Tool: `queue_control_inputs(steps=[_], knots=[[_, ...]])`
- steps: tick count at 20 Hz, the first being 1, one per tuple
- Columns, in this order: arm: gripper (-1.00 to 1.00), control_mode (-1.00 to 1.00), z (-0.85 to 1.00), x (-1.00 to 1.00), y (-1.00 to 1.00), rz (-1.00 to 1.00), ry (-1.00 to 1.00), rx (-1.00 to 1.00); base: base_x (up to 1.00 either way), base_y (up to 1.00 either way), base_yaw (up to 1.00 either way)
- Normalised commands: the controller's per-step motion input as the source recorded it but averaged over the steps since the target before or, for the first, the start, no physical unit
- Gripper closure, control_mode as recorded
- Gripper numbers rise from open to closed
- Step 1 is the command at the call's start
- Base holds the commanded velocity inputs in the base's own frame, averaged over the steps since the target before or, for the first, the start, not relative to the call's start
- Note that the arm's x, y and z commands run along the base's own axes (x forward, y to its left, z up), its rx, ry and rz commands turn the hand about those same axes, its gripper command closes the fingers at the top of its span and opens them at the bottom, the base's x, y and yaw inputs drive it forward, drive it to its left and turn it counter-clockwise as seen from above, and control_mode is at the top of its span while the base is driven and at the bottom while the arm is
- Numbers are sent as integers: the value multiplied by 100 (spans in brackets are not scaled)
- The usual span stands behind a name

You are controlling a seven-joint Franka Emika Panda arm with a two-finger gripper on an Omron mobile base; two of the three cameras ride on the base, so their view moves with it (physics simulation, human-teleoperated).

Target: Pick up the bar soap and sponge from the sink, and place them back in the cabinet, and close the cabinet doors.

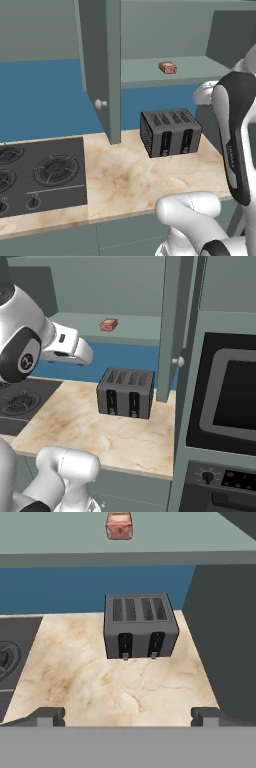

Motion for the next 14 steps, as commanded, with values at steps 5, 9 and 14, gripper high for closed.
queue_control_inputs(steps=[5, 9, 14], knots=[[-100, -100, 0, -49, 0, 0, 0, 0, 0, 0, 0], [-100, -100, 0, -56, 0, 0, 0, 0, 0, 0, 0], [-100, -100, 0, -55, 0, 0, 0, 0, 0, 0, 0]])
